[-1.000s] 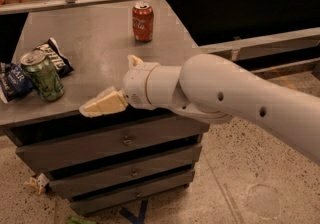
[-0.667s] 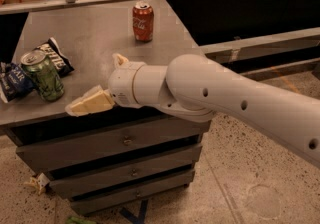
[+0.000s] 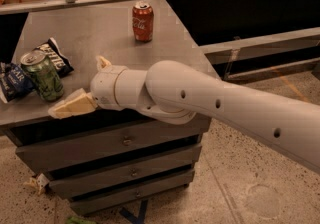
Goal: Move green can near coke can
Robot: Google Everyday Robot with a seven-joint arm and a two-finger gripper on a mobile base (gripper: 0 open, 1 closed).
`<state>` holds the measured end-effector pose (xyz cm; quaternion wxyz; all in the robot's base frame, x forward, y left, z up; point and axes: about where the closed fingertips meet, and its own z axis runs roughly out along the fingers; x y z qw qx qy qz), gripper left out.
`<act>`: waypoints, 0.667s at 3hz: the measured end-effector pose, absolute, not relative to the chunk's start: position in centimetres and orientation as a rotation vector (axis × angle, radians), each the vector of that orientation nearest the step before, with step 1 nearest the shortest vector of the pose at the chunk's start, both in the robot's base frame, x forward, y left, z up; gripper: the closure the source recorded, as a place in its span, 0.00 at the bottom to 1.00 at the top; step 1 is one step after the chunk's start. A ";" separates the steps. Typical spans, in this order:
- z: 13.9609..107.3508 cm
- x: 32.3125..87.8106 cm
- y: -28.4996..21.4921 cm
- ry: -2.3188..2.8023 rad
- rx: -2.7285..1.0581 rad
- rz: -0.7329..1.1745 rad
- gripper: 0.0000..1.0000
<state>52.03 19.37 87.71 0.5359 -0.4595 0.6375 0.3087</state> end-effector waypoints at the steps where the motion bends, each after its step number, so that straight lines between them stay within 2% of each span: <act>1: 87.6 52.7 20.9 1.499 -1.102 0.737 0.00; 2: 87.4 53.6 22.5 1.483 -1.112 0.758 0.00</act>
Offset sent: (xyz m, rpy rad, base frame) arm 0.0288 0.0489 -0.0074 0.0302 -0.0108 0.0560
